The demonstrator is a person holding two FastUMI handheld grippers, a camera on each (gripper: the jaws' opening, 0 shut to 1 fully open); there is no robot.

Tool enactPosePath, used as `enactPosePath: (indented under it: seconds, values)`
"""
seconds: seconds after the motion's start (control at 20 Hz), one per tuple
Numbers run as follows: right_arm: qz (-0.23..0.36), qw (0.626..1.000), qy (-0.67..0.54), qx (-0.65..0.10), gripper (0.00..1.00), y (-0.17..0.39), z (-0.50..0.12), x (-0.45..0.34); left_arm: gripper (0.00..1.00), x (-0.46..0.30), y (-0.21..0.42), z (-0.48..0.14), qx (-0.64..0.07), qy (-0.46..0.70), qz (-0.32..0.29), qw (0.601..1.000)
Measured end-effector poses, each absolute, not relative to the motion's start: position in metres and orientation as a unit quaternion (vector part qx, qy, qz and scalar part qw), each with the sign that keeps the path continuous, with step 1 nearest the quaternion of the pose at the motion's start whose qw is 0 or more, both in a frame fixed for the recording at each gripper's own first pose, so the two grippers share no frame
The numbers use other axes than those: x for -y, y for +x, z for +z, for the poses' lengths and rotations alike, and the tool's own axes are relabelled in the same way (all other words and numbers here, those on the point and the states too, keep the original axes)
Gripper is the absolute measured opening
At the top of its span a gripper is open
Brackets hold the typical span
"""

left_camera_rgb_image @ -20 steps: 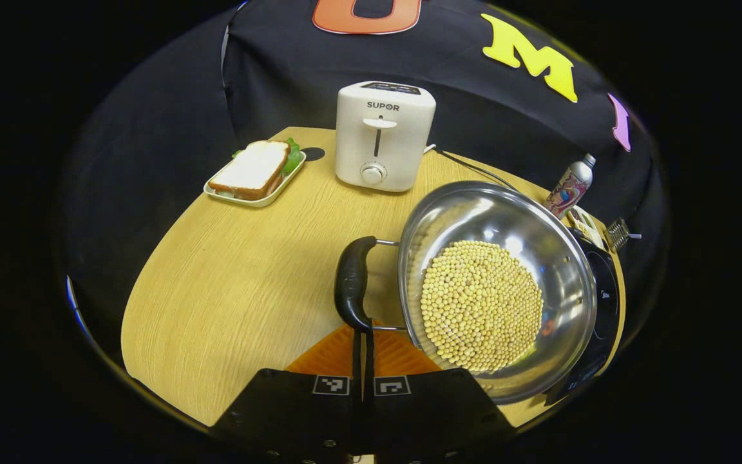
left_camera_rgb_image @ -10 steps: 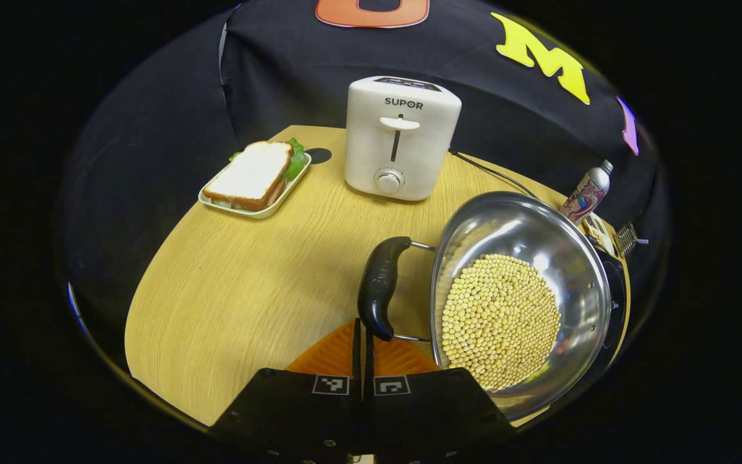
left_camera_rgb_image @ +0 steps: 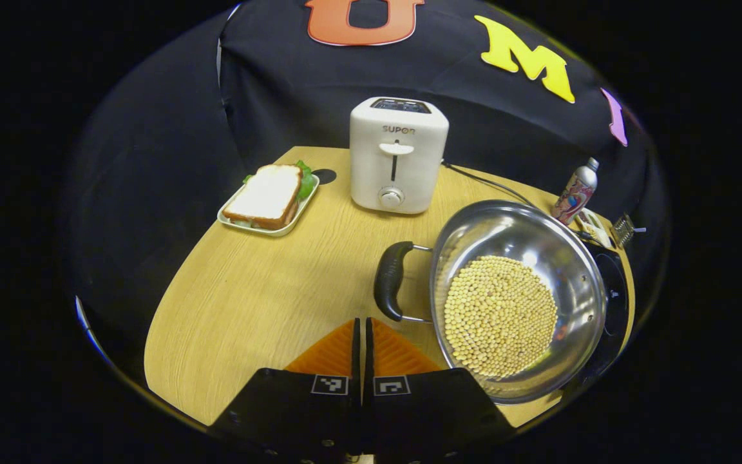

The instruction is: First push the handle of the pot to place it horizontally, then grasp the pot with both hands and set it on the induction cooktop.

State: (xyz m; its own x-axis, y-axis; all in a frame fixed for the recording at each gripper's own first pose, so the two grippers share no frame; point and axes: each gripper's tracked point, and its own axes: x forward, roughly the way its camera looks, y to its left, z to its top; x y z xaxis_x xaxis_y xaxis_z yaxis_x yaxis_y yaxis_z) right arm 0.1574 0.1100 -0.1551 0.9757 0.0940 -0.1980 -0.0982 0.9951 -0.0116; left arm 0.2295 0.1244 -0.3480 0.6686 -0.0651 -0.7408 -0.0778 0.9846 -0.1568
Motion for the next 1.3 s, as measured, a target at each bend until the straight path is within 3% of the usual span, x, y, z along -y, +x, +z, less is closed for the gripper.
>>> enactPosePath:
  seconds: [0.1,0.15,0.2,0.25,0.35,0.4,0.45,0.75,1.1,1.25,1.3]
  values:
    - [0.066,0.991,-0.001,-0.115,0.96,0.159,-0.167,-0.126,0.01,-0.119,0.224,-0.332,-0.387,-0.094,-0.007,0.917]
    - [0.075,0.99,0.002,-0.12,0.96,0.159,-0.171,-0.135,0.08,-0.123,0.224,-0.326,-0.374,-0.081,0.001,0.924]
    - [0.081,0.989,0.003,-0.124,1.0,0.161,-0.175,-0.142,0.3,-0.125,0.222,-0.319,-0.363,-0.069,0.005,0.929]
    - [0.087,0.988,-0.001,-0.127,0.96,0.163,-0.18,-0.15,0.31,-0.124,0.22,-0.31,-0.351,-0.06,0.006,0.934]
    - [0.093,0.987,-0.011,-0.133,0.96,0.166,-0.191,-0.166,0.98,-0.12,0.222,-0.302,-0.331,-0.059,0.011,0.942]
    - [0.095,0.986,-0.015,-0.137,0.96,0.167,-0.198,-0.174,0.84,-0.121,0.222,-0.297,-0.325,-0.057,0.013,0.944]
    - [0.098,0.985,-0.02,-0.144,0.96,0.169,-0.207,-0.182,0.95,-0.118,0.223,-0.297,-0.324,-0.055,0.009,0.944]
    - [0.122,0.972,-0.04,-0.197,0.99,0.184,-0.266,-0.235,0.96,-0.103,0.233,-0.314,-0.345,-0.052,-0.017,0.937]
    - [0.115,0.957,-0.015,-0.266,0.96,0.209,-0.334,-0.271,0.96,-0.103,0.251,-0.331,-0.354,-0.053,-0.017,0.934]
    - [0.114,0.949,-0.014,-0.292,1.0,0.218,-0.358,-0.284,0.96,-0.102,0.257,-0.343,-0.367,-0.043,-0.018,0.929]
    - [0.112,0.948,-0.017,-0.298,0.96,0.221,-0.365,-0.288,0.95,-0.103,0.261,-0.346,-0.368,-0.037,-0.017,0.929]
